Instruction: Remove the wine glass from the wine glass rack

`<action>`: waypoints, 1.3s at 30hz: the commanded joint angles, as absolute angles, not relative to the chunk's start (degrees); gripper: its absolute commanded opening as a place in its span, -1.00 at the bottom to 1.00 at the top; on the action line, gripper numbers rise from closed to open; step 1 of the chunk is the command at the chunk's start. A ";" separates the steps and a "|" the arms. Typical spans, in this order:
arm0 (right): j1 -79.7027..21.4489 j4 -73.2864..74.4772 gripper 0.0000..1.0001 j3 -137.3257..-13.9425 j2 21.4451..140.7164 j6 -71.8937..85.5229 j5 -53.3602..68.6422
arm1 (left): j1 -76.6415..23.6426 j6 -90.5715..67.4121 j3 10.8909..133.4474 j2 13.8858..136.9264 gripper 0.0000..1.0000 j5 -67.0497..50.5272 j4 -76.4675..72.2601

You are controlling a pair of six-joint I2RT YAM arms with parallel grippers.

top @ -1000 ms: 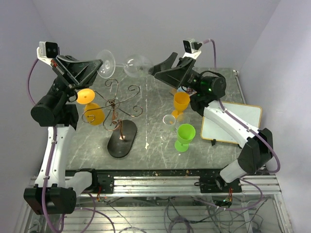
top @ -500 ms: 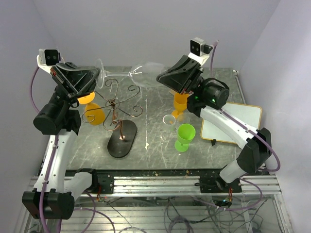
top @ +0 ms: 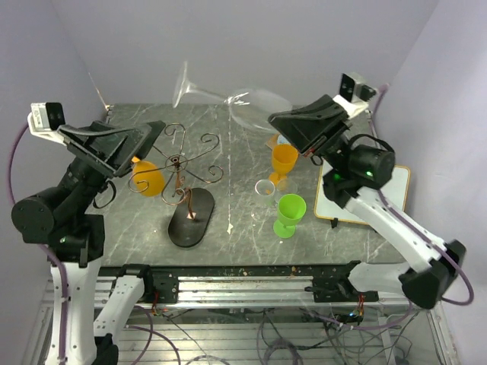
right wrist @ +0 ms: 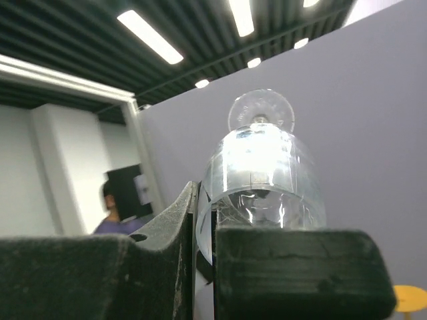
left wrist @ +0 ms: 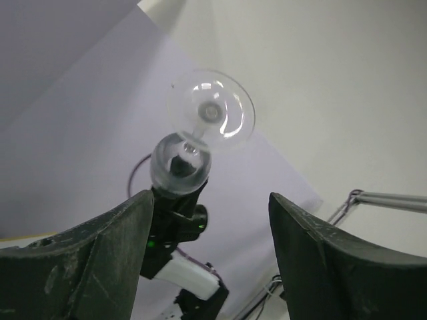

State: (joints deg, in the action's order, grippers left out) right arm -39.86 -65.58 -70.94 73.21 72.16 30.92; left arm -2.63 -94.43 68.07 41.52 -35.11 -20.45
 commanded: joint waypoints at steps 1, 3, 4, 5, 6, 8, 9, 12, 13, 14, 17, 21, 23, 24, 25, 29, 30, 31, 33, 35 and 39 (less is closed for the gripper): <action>-39.78 -42.50 -1.00 -69.99 64.70 55.51 15.27 | -2.69 -82.88 70.48 40.69 0.61 -33.89 -4.93; -39.81 -28.43 -1.00 -71.29 62.26 49.90 7.13 | -2.71 -78.47 72.10 40.10 0.66 -33.05 0.82; -39.81 -21.81 -1.00 -72.24 61.48 47.39 3.10 | -2.67 -76.03 73.51 39.99 0.67 -32.39 4.22; -39.75 -16.03 -1.00 -73.11 61.20 45.51 -0.58 | -2.72 -73.65 75.01 39.97 0.68 -31.75 7.16; -39.80 -11.41 -1.00 -74.09 61.16 43.54 -3.74 | -2.71 -71.58 76.38 40.09 0.68 -31.26 9.93; -39.80 -3.12 -1.00 -76.35 61.87 39.47 -8.48 | -2.64 -68.01 78.99 40.21 0.68 -30.28 14.38; -39.79 0.41 -1.00 -77.43 62.56 36.71 -9.73 | -2.68 -66.28 80.58 40.37 0.68 -29.77 16.41; -39.78 10.85 -1.00 -81.51 65.53 29.30 -11.52 | -2.65 -62.95 83.11 40.66 0.68 -28.73 20.11; -39.78 14.17 -1.00 -83.22 67.04 27.43 -12.27 | -2.65 -62.26 83.65 40.69 0.68 -28.46 21.00; -39.74 17.43 -1.00 -85.68 69.14 24.82 -12.96 | -2.64 -61.58 84.15 40.90 0.68 -28.24 21.97; -39.79 26.59 -1.00 -91.09 74.65 19.31 -12.46 | -2.64 -59.21 86.23 41.25 0.65 -27.55 24.22; -39.74 36.43 -1.00 -98.02 82.49 14.86 -9.38 | -2.66 -53.73 90.54 42.09 0.64 -24.37 30.46; -39.81 39.77 -1.00 -100.69 86.04 13.48 -7.89 | -2.64 -50.45 93.00 42.72 0.63 -22.45 34.64; -39.77 41.15 -1.00 -101.91 87.75 13.25 -7.28 | -2.64 -49.03 94.12 43.06 0.62 -21.23 36.85; -39.75 42.80 -1.00 -103.16 90.28 13.05 -6.73 | -2.65 -47.59 95.15 43.25 0.62 -20.17 38.82; -39.76 49.61 -1.00 -109.11 97.64 12.83 -4.74 | -2.67 -43.28 97.71 43.91 0.61 -16.70 45.28; -39.73 50.60 -1.00 -109.81 98.99 12.79 -4.12 | -2.66 -42.08 98.15 43.96 0.61 -16.07 46.44; -39.73 51.28 -1.00 -110.20 100.13 12.79 -3.70 | -2.64 -41.16 98.43 44.16 0.61 -15.40 47.40; -39.79 52.28 -1.00 -110.74 102.19 12.82 -3.00 | -2.65 -39.57 99.05 44.73 0.59 -14.18 49.79; -39.79 52.90 -1.00 -111.21 103.94 12.74 -2.31 | -2.64 -37.95 99.56 45.43 0.57 -13.28 52.04; -39.73 53.83 -1.00 -112.10 107.15 12.60 -1.26 | -2.64 -36.06 98.90 45.69 0.56 -10.89 54.80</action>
